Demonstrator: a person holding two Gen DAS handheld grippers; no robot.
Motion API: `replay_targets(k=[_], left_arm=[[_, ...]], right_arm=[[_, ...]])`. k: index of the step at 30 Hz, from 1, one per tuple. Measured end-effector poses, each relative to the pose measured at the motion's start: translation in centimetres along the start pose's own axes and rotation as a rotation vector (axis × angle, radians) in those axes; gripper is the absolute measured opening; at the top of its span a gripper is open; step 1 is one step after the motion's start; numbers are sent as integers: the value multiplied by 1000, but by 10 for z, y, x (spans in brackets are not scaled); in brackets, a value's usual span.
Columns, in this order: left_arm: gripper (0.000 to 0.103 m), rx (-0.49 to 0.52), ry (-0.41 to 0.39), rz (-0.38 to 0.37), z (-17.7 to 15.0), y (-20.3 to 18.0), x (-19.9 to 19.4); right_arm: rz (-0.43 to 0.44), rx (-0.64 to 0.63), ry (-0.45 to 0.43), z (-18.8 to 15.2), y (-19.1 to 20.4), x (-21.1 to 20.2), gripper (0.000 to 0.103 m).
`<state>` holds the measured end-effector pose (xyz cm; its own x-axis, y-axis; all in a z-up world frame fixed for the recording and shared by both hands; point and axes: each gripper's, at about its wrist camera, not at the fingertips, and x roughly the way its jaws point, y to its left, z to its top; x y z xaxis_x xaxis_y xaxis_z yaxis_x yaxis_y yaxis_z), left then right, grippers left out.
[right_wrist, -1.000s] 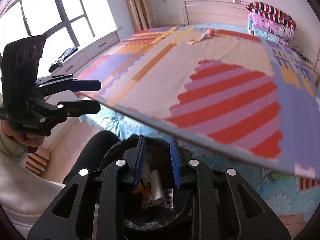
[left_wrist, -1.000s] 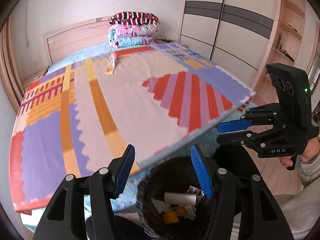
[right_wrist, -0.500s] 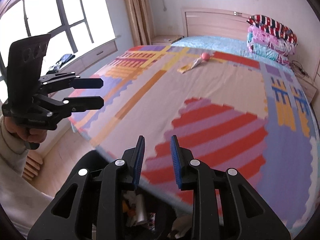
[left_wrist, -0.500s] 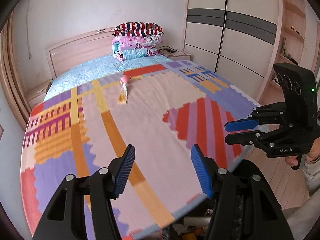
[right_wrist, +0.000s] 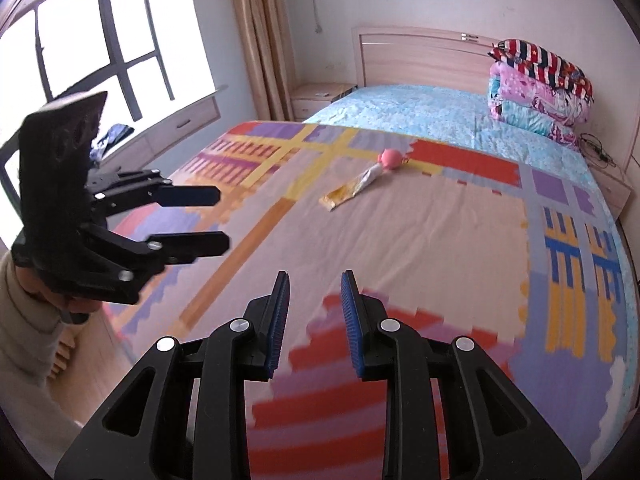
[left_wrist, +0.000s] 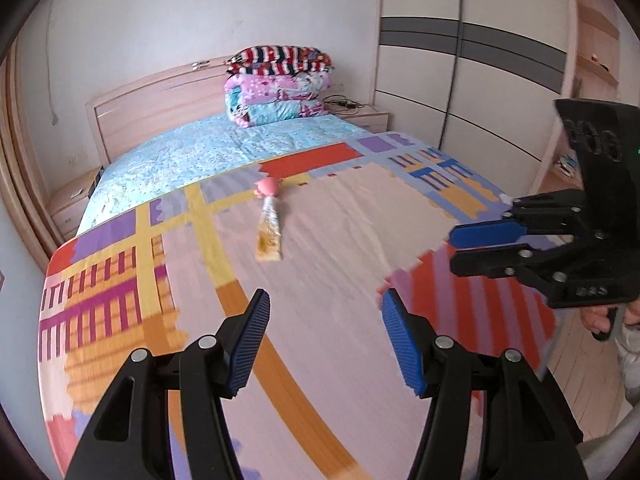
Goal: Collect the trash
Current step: 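Move both tools back toward the ointment tube and pink toy on the mat, then grasp the yellow ointment tube with the left tool while the right tool grasps the pink toy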
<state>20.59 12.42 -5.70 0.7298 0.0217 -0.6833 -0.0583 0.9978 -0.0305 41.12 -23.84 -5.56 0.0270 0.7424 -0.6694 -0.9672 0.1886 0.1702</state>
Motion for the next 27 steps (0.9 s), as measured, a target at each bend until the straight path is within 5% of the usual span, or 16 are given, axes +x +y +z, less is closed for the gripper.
replay_targets(k=[9, 27], left_arm=[[56, -11, 19, -12, 35, 32, 49], [56, -62, 115, 8, 62, 70, 147]], right_arm=[[-90, -18, 0, 36, -22, 30, 27], [-87, 89, 15, 77, -70, 89, 27]])
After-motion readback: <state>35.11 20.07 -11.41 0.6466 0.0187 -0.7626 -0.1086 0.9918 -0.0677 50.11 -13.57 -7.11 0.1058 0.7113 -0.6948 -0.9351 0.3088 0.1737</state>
